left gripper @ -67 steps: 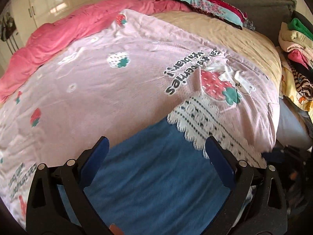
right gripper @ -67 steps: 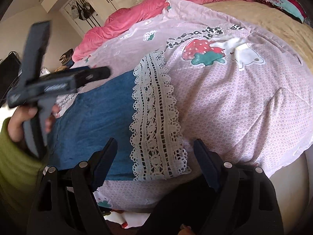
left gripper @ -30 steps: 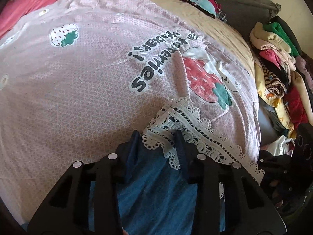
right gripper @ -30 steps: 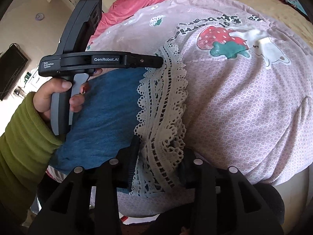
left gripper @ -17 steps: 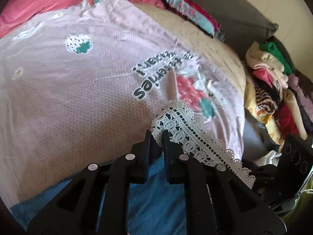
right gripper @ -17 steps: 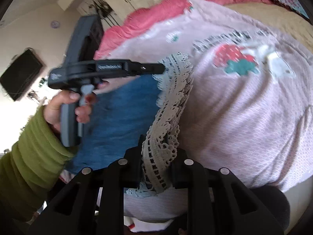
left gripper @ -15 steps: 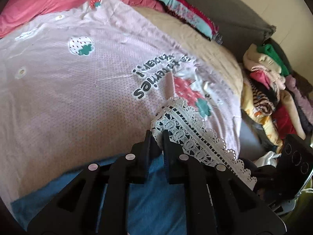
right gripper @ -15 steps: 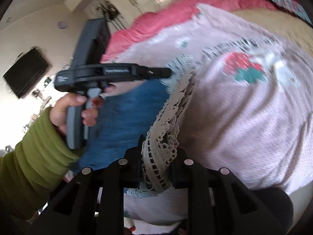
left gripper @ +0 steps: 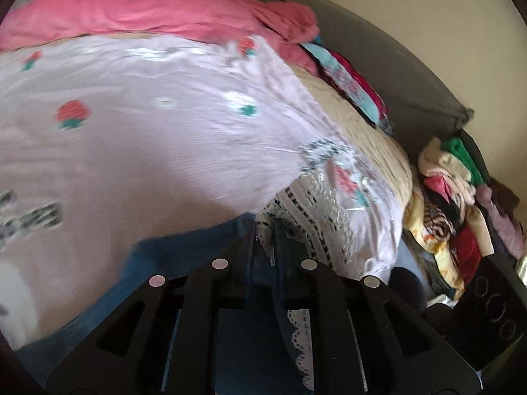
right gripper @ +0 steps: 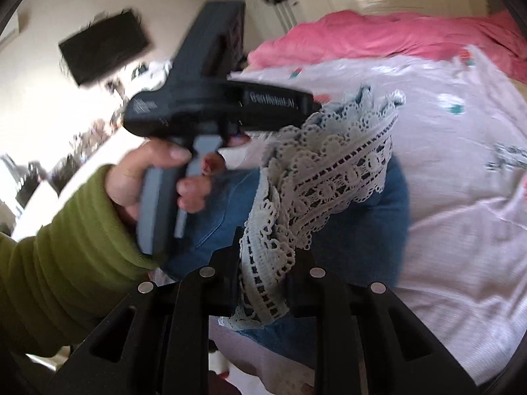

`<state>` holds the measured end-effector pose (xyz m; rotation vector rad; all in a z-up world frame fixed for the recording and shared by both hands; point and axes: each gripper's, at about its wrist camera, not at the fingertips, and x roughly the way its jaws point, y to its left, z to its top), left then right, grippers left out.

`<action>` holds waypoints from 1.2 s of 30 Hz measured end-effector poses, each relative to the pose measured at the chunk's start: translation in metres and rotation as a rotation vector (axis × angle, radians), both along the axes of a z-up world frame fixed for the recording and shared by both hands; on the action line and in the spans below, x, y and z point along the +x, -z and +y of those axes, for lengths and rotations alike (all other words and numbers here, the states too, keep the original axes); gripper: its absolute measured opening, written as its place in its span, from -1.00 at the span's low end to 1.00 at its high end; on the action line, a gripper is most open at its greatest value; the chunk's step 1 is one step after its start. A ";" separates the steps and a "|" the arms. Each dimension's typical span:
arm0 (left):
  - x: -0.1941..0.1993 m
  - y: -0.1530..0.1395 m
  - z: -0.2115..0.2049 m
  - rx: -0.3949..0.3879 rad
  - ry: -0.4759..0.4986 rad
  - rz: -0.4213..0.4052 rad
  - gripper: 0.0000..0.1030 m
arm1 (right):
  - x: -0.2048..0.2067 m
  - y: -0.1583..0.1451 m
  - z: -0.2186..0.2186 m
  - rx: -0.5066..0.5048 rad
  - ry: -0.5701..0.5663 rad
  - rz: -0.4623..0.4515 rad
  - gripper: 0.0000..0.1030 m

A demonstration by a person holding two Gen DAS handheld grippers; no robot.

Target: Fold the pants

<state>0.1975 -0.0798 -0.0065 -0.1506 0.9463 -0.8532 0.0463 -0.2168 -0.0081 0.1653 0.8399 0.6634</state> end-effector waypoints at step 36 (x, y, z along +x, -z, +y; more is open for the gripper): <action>0.002 0.054 0.087 -0.021 -0.271 0.156 -0.53 | -0.076 0.020 0.085 -0.285 -0.092 -0.107 0.00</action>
